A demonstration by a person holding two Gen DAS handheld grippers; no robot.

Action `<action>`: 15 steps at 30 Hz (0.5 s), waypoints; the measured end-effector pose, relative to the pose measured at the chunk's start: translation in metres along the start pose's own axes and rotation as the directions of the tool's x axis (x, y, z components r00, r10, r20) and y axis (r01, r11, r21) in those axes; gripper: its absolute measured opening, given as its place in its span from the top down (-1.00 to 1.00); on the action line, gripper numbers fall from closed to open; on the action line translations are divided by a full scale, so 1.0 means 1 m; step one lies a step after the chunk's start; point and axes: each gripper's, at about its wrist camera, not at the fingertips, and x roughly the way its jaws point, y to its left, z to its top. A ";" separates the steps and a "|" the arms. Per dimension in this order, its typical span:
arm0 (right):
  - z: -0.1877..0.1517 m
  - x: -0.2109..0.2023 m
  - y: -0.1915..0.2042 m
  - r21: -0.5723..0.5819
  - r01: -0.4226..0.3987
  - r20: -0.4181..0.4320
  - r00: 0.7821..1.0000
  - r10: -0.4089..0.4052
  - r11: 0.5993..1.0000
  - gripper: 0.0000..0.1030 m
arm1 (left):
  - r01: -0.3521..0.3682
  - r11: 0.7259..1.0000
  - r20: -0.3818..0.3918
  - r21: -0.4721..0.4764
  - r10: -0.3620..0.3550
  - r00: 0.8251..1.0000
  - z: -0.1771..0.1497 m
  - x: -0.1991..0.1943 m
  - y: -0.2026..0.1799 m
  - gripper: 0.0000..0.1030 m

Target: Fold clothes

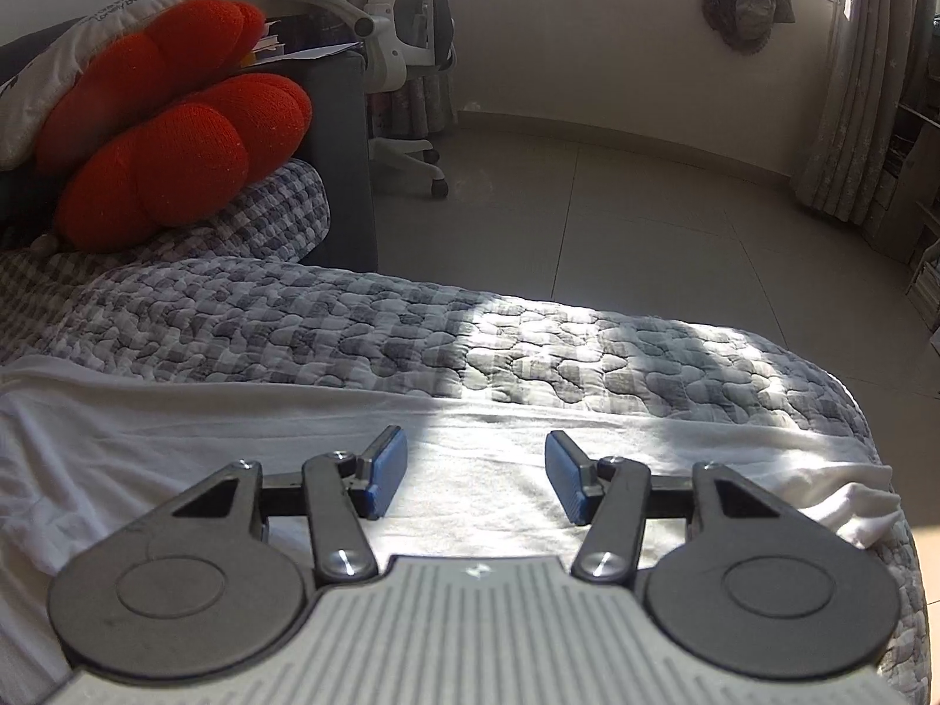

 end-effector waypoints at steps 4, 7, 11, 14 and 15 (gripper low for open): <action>0.001 0.006 0.031 -0.149 -0.007 -0.010 1.000 0.005 0.989 -0.11 | -0.015 1.000 0.003 -0.002 0.015 1.000 -0.002 0.000 -0.005 1.00; 0.004 0.003 0.057 -0.253 -0.064 0.013 0.998 0.069 0.965 -0.11 | -0.022 0.999 0.005 -0.028 0.022 1.000 -0.001 0.000 -0.002 1.00; 0.011 0.010 0.089 -0.344 -0.095 0.032 0.993 0.113 0.934 -0.11 | -0.026 0.997 0.009 -0.067 0.026 1.000 0.000 -0.001 0.003 1.00; 0.012 0.014 0.116 -0.424 -0.184 0.005 0.979 0.205 0.887 -0.11 | -0.014 0.995 0.011 -0.097 0.016 1.000 0.002 -0.002 0.008 1.00; 0.012 0.014 0.127 -0.457 -0.215 -0.007 0.971 0.238 0.863 -0.11 | -0.011 0.994 0.010 -0.105 0.012 1.000 0.003 -0.002 0.009 1.00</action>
